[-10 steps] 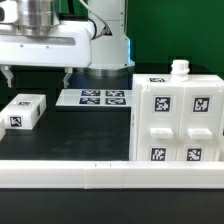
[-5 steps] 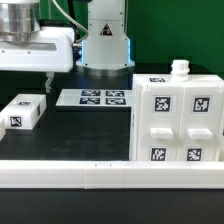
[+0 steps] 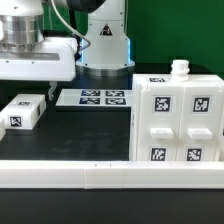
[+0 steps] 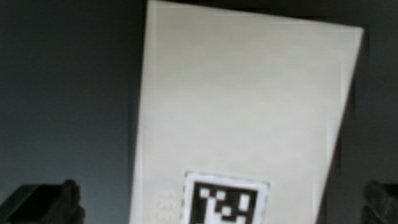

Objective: Assemble cabinet

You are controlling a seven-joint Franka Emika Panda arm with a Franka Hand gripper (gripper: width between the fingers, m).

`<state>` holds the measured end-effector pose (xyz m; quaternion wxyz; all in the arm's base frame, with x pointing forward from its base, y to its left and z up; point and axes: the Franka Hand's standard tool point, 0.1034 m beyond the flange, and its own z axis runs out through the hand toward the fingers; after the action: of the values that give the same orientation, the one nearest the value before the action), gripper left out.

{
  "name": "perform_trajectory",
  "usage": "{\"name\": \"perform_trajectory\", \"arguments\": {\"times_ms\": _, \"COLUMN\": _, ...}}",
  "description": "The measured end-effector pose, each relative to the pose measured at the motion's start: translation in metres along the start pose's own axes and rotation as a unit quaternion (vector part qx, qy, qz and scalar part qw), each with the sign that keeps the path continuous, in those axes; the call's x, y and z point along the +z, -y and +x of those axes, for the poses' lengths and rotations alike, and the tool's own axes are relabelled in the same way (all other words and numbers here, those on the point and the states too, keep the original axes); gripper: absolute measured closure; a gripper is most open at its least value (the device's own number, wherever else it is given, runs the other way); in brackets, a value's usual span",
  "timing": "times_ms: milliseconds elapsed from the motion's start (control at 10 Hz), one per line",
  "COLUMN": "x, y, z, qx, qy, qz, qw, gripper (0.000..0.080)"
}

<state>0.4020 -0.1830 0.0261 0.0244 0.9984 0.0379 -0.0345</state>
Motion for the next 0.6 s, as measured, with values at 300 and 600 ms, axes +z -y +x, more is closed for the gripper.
{"name": "perform_trajectory", "arguments": {"times_ms": 300, "x": 0.0094, "y": 0.0024, "z": -0.0041, "qx": -0.002, "qy": 0.007, "qz": 0.001, "qw": 1.0, "gripper": 0.0002}}
{"name": "perform_trajectory", "arguments": {"times_ms": 600, "x": 0.0094, "y": 0.0024, "z": -0.004, "qx": -0.002, "qy": 0.007, "qz": 0.001, "qw": 1.0, "gripper": 0.023}}
